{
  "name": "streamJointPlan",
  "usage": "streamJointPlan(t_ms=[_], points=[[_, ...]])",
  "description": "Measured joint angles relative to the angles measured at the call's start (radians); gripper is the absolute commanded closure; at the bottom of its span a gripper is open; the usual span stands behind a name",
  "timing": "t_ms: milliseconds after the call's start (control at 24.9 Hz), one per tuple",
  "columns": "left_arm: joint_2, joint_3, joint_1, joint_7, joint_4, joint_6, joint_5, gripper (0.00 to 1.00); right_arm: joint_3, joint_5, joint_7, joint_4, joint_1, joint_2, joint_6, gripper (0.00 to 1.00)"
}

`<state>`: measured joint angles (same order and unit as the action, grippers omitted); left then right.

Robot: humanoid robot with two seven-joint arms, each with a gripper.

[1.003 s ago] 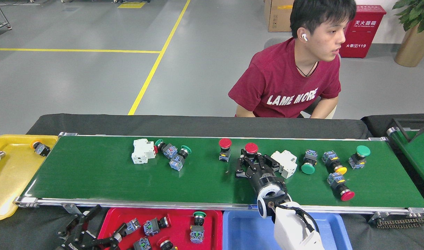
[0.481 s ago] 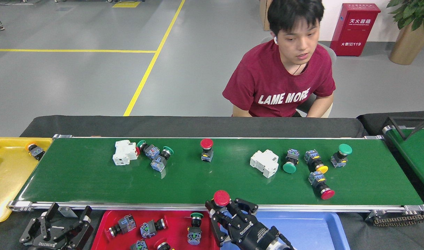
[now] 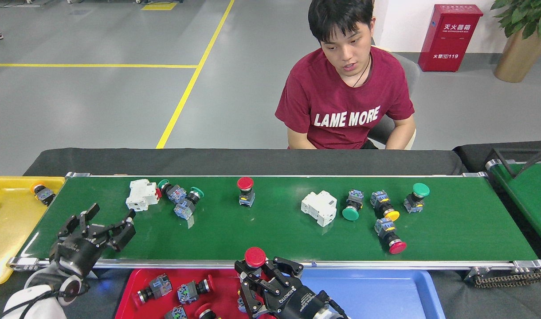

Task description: Pick switch part from conveyor to tray

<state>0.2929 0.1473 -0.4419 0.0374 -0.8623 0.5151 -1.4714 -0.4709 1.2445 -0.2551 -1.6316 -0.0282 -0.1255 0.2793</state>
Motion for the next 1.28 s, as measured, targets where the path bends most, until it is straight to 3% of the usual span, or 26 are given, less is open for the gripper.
streamJointPlan(t_ms=[241, 522, 602, 722, 883, 1163, 1284], points=[[0.004, -0.037, -0.024, -0.001, 0.088, -0.029, 0.0, 0.0, -0.04, 0.0, -0.004, 0.005, 0.0, 0.0, -0.005, 0.0], [0.004, -0.149, -0.199, 0.008, 0.348, -0.241, 0.0, 0.02, -0.043, 0.0, -0.004, 0.005, -0.002, -0.001, -0.006, 0.0], [0.004, -0.167, -0.228, 0.033, 0.411, -0.286, 0.0, 0.13, -0.044, 0.0, -0.005, 0.005, -0.004, -0.001, -0.008, 0.0], [0.004, -0.171, -0.238, 0.071, 0.443, -0.323, 0.0, 0.58, -0.059, 0.0, -0.006, 0.005, -0.012, -0.003, -0.01, 0.0], [0.004, -0.168, -0.238, 0.087, 0.448, -0.335, 0.006, 0.89, -0.068, 0.0, -0.007, 0.005, -0.017, -0.006, -0.01, 0.0], [0.003, -0.169, -0.232, 0.119, 0.422, -0.3, 0.008, 0.94, -0.051, 0.0, -0.008, 0.004, -0.049, -0.013, -0.042, 0.0], [0.003, -0.167, -0.162, 0.123, 0.262, -0.226, 0.018, 0.94, 0.043, 0.001, -0.01, 0.002, -0.07, -0.002, -0.109, 0.0]])
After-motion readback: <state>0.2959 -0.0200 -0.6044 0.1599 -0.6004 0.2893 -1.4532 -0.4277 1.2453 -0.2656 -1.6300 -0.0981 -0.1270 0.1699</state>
